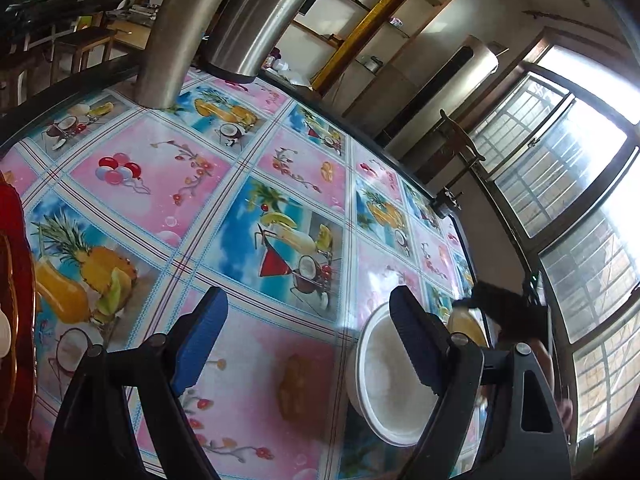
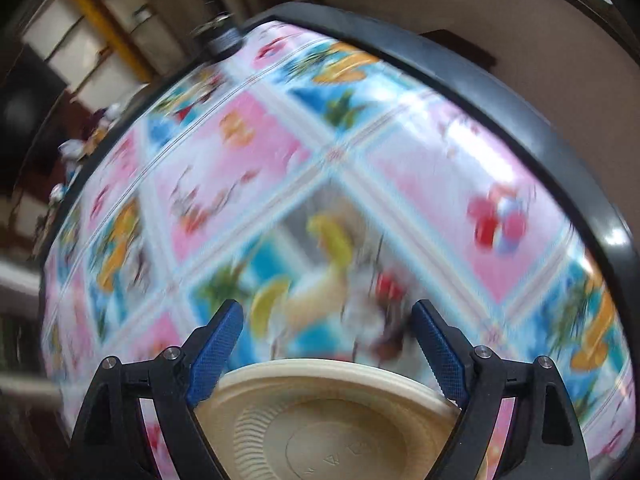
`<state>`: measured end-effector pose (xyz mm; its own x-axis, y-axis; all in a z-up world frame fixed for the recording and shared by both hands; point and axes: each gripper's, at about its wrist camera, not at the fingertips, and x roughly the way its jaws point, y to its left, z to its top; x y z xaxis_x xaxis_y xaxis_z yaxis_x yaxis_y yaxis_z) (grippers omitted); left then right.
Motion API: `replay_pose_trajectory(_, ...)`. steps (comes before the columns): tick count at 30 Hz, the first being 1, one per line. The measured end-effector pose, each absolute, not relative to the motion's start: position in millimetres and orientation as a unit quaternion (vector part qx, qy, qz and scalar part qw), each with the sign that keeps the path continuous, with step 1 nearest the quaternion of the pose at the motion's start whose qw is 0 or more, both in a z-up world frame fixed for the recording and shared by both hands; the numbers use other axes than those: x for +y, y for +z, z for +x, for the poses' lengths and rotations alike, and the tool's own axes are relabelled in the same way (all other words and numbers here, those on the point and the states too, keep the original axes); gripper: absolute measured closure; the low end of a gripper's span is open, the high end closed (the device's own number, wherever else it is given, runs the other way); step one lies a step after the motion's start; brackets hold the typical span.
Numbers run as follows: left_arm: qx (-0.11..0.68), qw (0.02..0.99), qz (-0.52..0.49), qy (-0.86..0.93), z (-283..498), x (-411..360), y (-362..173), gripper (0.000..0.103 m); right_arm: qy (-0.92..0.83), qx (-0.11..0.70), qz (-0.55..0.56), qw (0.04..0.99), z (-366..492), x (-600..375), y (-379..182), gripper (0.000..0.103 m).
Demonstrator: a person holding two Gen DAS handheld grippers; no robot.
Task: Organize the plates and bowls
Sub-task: 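Position both tools' fingers around the white bowl rim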
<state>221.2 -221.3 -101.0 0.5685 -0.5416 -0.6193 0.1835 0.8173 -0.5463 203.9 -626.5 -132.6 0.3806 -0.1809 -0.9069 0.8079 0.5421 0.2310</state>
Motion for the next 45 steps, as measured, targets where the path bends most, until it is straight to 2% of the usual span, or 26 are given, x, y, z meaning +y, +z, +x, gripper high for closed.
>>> replay_pose_trajectory(4,0.411,0.864,-0.211,-0.202,223.4,-216.6,-99.3,0.020,-0.290,0.451,0.360,0.763,170.8,-589.5,-134.6,0.016)
replay_pose_trajectory(5,0.413,0.864,-0.209,-0.201,224.4,-216.3,-99.5,0.020,-0.281,0.443,0.364,0.769,161.6,-583.0,-132.6,0.022)
replay_pose_trajectory(9,0.435,0.856,-0.196,-0.198,233.0,-214.2,-103.9,0.020,-0.263,0.329,0.400,0.814,119.7,-570.2,-106.5,0.020)
replay_pose_trajectory(11,0.447,0.853,-0.188,-0.193,239.1,-212.6,-106.4,0.020,-0.176,0.303,0.443,0.825,109.8,-557.4,-101.9,0.020)
replay_pose_trajectory(15,0.468,0.844,-0.173,-0.195,247.9,-207.4,-109.3,0.020,-0.027,0.326,0.486,0.811,119.9,-525.9,-109.5,0.020)
replay_pose_trajectory(20,0.489,0.830,-0.146,-0.226,248.7,-216.7,-109.8,0.020,-0.018,0.365,0.441,0.820,152.2,-503.4,-118.4,0.020)
replay_pose_trajectory(25,0.520,0.804,-0.132,-0.255,246.3,-230.8,-120.3,0.020,0.008,0.342,0.420,0.841,161.6,-493.6,-91.6,0.021)
replay_pose_trajectory(30,0.515,0.811,-0.123,-0.249,244.7,-229.5,-116.2,0.020,0.038,0.319,0.404,0.856,160.8,-479.9,-59.4,0.020)
replay_pose_trajectory(36,0.512,0.819,-0.129,-0.226,251.4,-216.5,-115.7,0.020,0.114,0.425,0.497,0.748,164.4,-449.0,-113.3,0.021)
replay_pose_trajectory(43,0.507,0.825,-0.130,-0.213,253.5,-212.0,-115.3,0.020,0.121,0.437,0.469,0.758,130.5,-454.2,-100.7,0.020)
replay_pose_trajectory(45,0.510,0.823,-0.120,-0.219,252.3,-217.5,-116.3,0.020,0.131,0.442,0.477,0.749,122.6,-458.4,-116.0,0.017)
